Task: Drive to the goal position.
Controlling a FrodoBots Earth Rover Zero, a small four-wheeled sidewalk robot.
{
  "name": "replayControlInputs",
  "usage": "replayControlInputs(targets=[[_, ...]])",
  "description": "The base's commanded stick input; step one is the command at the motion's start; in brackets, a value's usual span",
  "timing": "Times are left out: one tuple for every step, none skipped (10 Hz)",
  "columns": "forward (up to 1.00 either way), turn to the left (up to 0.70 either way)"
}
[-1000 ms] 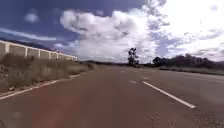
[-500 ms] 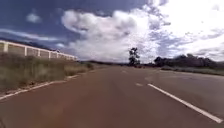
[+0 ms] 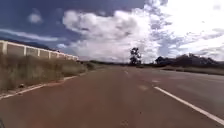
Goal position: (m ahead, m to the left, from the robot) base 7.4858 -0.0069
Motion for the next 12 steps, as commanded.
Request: replayControlInputs(targets=[[1.0,-0.06],[1.0,0.0],[1.0,0.0],[1.0,0.0],[1.0,0.0],[1.0,0.0],[1.0,0.0],[1.0,0.0],[1.0,0.0],[1.0,0.0],[1.0,0.0],[1.0,0.0]])
